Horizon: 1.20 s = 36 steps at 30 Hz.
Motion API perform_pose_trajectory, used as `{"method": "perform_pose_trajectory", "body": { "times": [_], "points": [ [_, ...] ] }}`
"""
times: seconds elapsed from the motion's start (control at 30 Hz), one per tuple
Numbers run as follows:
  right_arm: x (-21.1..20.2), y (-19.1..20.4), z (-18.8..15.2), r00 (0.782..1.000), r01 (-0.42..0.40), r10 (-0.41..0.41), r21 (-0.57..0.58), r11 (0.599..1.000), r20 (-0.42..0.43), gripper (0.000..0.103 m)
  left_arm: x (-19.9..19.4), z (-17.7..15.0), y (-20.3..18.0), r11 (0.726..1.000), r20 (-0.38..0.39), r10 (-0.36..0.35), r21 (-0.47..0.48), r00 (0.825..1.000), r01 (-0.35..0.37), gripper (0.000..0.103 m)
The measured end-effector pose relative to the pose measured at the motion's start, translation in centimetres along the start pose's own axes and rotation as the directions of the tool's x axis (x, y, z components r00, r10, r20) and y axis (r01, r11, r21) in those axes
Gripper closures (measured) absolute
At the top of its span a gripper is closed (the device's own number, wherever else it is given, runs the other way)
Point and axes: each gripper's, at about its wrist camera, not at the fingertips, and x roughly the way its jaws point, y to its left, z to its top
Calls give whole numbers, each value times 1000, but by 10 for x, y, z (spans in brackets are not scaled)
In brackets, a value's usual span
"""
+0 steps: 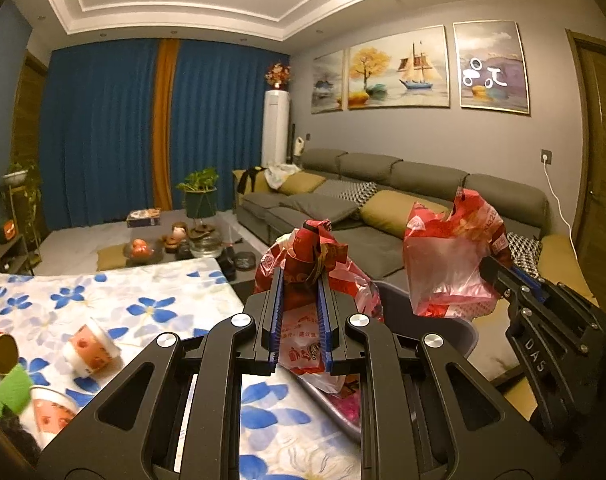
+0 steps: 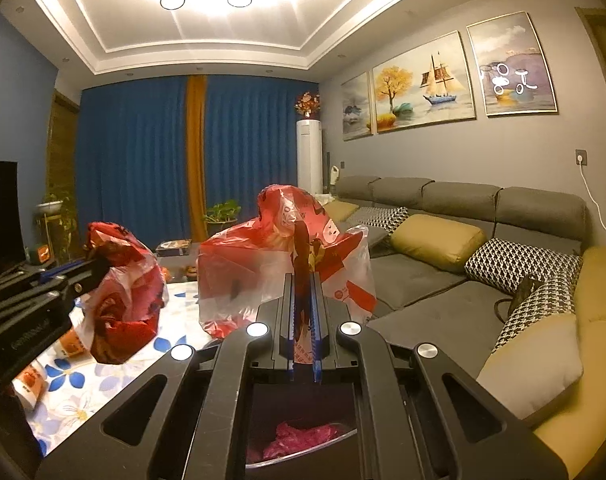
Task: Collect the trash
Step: 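Carry both red bags to the grey bin and open both tools to drop them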
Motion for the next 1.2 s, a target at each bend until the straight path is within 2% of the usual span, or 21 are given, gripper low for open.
{"method": "perform_pose_trajectory", "body": {
  "times": [0.37,1.07,1.1,1.17,1.2],
  "points": [
    [21,-13,-2,1000,10,-9,24,1000,-15,95,41,-4,-10,999,-34,-35,-18,999,35,88],
    [41,-22,0,998,-6,9,52,999,-55,95,85,-12,-7,996,-92,-92,-32,992,89,88],
    [43,-24,0,998,-7,10,52,999,-58,94,87,-12,-7,995,-95,-98,-33,991,95,88],
    [45,-26,0,998,-9,13,60,998,-56,83,90,-13,-8,995,-99,-101,-23,990,99,88],
    [45,-27,1,999,-3,7,64,998,-54,72,92,-14,-8,995,-101,-102,-19,990,101,88]
  ]
}}
